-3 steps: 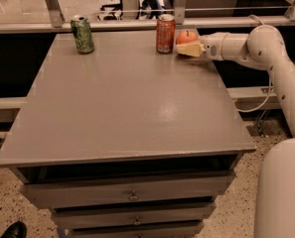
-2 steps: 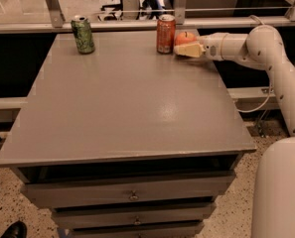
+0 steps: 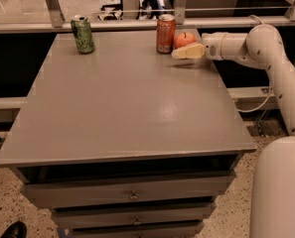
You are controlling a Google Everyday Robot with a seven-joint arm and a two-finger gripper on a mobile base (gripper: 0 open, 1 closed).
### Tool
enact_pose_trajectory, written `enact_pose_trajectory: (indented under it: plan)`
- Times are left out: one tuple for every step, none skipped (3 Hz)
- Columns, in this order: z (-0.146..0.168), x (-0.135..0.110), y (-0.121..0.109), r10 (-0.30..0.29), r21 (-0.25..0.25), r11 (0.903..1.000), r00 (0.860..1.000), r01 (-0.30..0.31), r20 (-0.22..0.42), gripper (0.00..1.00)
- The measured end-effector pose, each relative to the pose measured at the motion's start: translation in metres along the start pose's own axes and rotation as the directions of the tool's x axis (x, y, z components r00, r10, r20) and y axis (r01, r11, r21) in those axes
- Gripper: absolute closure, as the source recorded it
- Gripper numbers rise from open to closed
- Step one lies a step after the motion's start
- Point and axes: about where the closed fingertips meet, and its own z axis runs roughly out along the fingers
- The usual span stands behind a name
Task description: Move apple near coke can
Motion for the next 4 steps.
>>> enact_pose_trajectory:
  plan:
    - [-0.015, -0.009, -0.001, -0.016, 0.021, 0.9997, 1.0, 0.016, -0.003, 0.0]
    - [-0.056, -0.03, -0.011, -0.065, 0.088, 0.994, 0.998, 0.065, -0.003, 0.0]
    - [-0.117, -0.061, -0.017, -0.117, 0.179, 0.9774, 0.993, 0.113, 0.015, 0.0]
    - [-0.127, -0.065, -0.018, -0.121, 0.191, 0.9747, 0.992, 0.116, 0.016, 0.0]
